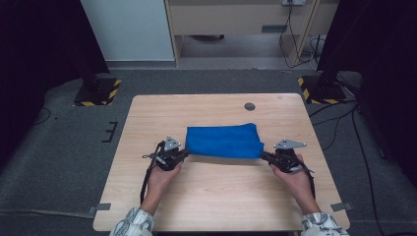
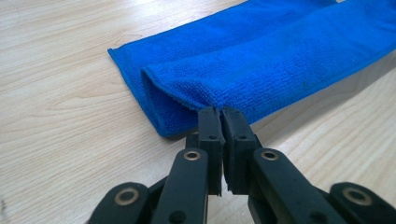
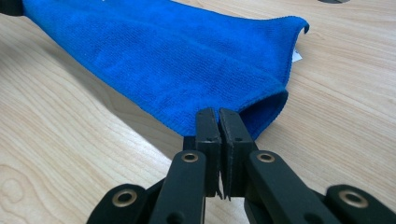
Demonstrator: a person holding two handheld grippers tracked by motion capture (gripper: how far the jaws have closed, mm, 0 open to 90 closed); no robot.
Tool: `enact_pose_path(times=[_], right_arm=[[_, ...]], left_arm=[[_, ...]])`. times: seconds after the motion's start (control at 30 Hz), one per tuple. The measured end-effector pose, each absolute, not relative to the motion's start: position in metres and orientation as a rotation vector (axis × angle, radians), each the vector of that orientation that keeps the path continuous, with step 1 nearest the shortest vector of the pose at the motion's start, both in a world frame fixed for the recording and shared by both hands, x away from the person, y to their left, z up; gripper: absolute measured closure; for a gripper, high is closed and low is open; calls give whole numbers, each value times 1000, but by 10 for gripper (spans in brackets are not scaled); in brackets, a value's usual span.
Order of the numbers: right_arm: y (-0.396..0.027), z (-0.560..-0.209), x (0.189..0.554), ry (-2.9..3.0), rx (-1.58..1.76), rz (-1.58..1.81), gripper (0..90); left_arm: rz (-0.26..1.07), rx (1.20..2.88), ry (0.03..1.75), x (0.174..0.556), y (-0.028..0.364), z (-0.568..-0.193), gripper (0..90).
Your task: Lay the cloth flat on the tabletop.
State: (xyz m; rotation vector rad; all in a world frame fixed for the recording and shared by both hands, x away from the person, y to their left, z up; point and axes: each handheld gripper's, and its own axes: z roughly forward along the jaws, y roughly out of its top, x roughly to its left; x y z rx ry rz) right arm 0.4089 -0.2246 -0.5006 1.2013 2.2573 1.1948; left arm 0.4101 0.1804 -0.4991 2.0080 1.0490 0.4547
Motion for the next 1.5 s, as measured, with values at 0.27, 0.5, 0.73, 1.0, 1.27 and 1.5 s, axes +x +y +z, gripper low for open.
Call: enact_pose_path(times=[0.27,0.5,0.73,1.0,1.27,1.5], right_arm=[[-223,-498,392,2300,1167,1189,875],[-223,-500,370,2336,1134,1167,875],[-223,-502,354,2368,1112,1161,876],[-198,-505,349,2420,1041,1148,877],[-217,-499,335,2407,1051,1138,876],[-222,-496,314,2432,1016,1140,874]], left_arm=[[453,2070,1032,397,182,-498,866],[461,2145,995,376,177,-500,864],[440,2187,978,359,180,-504,863],[457,2160,1031,359,198,-502,865],[410,2256,950,336,180,-505,863],[379,2289,934,321,183,-507,862]])
